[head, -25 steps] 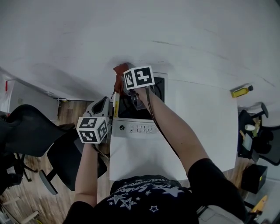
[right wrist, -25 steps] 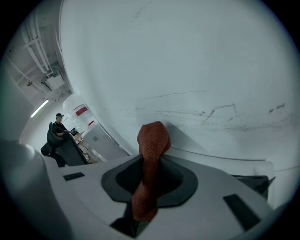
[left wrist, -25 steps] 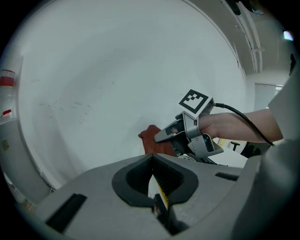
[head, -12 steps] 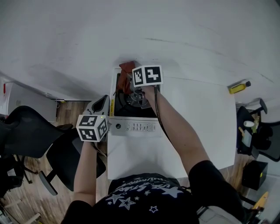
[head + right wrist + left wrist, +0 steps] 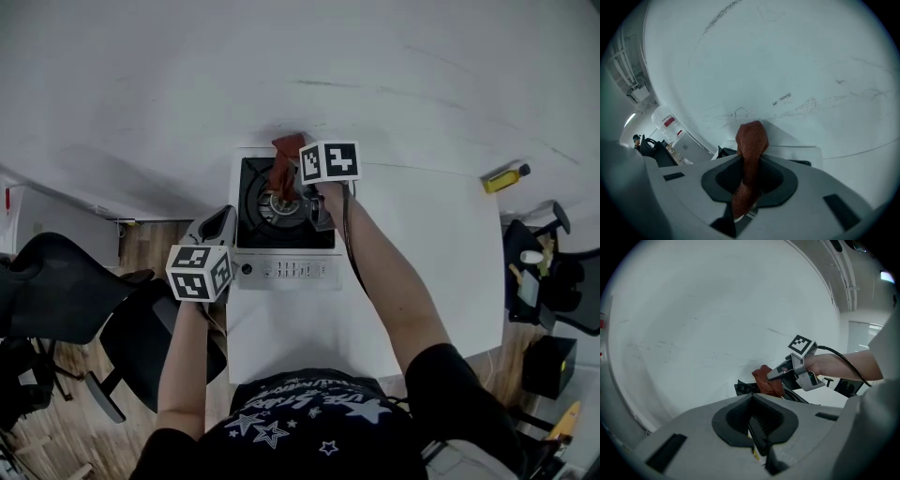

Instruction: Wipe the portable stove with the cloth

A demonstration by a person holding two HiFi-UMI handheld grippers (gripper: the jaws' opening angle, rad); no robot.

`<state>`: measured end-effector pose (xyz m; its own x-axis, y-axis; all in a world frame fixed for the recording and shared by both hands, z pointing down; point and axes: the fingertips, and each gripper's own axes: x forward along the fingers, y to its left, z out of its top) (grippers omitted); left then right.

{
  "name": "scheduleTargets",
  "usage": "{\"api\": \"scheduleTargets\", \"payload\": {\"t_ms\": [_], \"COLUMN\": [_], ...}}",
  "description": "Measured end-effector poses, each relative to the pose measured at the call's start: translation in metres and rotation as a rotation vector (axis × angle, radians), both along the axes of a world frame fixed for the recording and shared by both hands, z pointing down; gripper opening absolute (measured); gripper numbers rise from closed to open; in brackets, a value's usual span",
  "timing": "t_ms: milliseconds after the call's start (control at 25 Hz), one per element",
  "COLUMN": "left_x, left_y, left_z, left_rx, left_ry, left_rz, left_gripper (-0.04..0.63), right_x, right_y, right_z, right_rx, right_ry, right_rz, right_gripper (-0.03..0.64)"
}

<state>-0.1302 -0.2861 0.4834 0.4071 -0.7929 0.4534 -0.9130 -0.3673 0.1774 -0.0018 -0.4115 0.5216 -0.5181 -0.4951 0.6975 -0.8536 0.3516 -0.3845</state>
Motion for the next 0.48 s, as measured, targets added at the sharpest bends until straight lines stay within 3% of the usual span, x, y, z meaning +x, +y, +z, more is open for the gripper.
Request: {"api": "scheduleTargets", "payload": {"t_ms": [480], "left_x": [0.013], "left_y": [0.005], "left_z": [-0.002], "left_rx": [0.002], "left_ry": [0.002], "left_rz": [0.022], "left_gripper": [0.008], "right_x": [0.049], "right_y": [0.003], "right_z": [-0.004], "right_rx": [-0.01], "right_ry": [-0.038], "right_rz": [0.088], "right_gripper": [0.074]}}
